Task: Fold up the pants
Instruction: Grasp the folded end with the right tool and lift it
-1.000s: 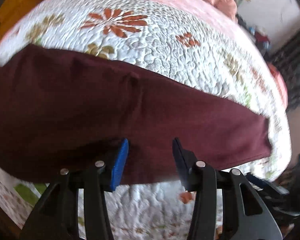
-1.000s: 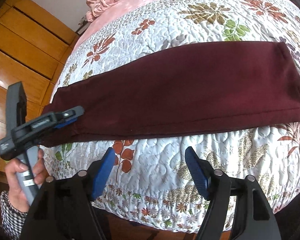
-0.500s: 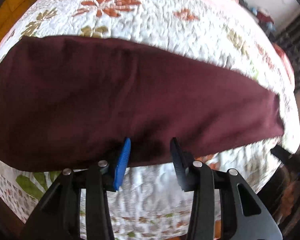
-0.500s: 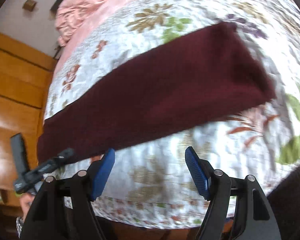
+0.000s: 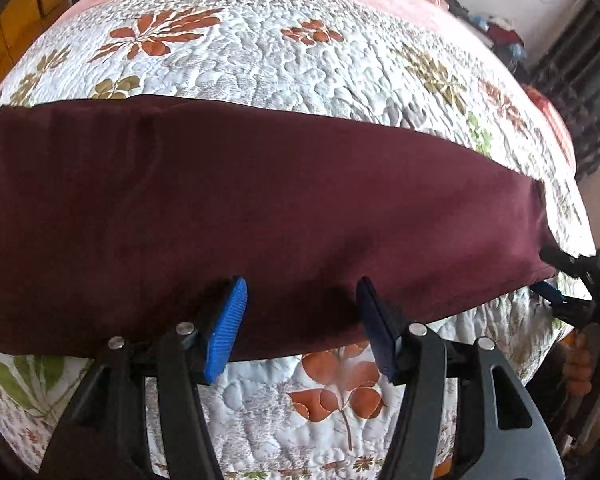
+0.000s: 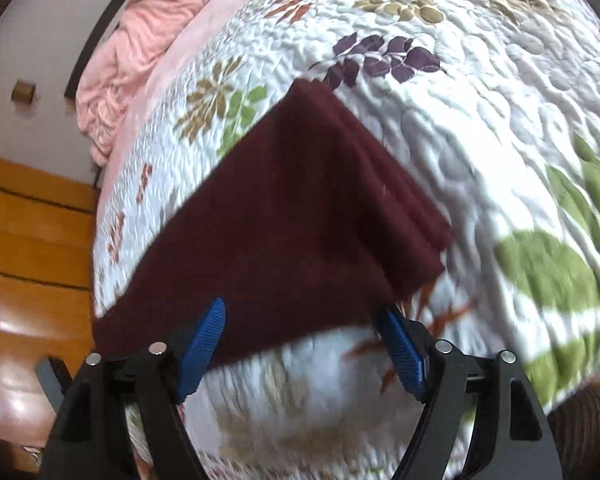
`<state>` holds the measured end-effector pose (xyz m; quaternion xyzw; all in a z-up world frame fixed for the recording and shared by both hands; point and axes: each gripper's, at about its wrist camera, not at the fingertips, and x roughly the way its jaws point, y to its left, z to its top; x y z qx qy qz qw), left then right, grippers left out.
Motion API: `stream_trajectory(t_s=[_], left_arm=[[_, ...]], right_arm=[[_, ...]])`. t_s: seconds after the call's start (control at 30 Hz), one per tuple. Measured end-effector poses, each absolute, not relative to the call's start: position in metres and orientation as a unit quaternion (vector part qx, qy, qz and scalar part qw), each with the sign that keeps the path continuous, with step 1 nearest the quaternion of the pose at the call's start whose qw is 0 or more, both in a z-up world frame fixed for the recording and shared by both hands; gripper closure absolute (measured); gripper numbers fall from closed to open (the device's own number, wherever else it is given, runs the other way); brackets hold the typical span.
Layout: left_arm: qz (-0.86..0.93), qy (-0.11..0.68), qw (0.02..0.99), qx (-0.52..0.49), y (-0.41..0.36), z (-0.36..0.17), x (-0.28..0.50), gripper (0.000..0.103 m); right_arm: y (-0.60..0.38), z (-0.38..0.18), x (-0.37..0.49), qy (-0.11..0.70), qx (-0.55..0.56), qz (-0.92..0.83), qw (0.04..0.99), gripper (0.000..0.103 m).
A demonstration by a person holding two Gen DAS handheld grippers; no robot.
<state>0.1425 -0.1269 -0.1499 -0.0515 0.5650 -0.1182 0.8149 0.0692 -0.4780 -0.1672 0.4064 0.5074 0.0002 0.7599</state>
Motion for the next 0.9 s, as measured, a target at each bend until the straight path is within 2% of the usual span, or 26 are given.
stream_trajectory(t_s=[0.07,0.13,0.2,0.27,0.5,0.63,0.73,0.8,0.9], left_arm=[[-0.118,0.567,0.813,-0.058,-0.125,-0.15,0.145,0.044],[-0.116,0.568,0.812,-0.071,-0.123,-0.149,0.147,0.041],[-0.114,0.568,0.811,-0.082,-0.123,-0.148,0.148,0.039],[-0.111,0.567,0.812,-0.081,-0.124,-0.147,0.149,0.038],[-0.094,0.529,0.84,-0.08,-0.122,-0.12,0.154,0.037],[-0.096,0.504,0.856,-0.062,-0.134,-0.11,0.152,0.031],[-0.097,0.513,0.853,-0.031,-0.15,-0.127,0.149,0.031],[-0.101,0.54,0.835,-0.014,-0.159,-0.152,0.148,0.031],[-0.099,0.519,0.848,0.03,-0.168,-0.163,0.14,0.027]], right_arm=[[-0.482,-0.171,0.075,0.492,0.42,0.002,0.763,0.025],[-0.485,-0.174,0.078,0.477,0.431,-0.007,0.766,0.036],[-0.49,-0.174,0.079,0.476,0.423,-0.017,0.771,0.081],[-0.495,-0.176,0.079,0.462,0.448,0.014,0.765,0.086],[-0.53,-0.128,0.076,0.401,0.46,0.058,0.79,0.09],[-0.568,-0.095,0.053,0.378,0.425,0.004,0.823,0.09],[-0.592,-0.099,0.036,0.397,0.392,-0.059,0.828,0.09],[-0.6,-0.123,0.032,0.451,0.364,-0.102,0.808,0.09],[-0.608,-0.158,0.027,0.474,0.395,-0.102,0.78,0.089]])
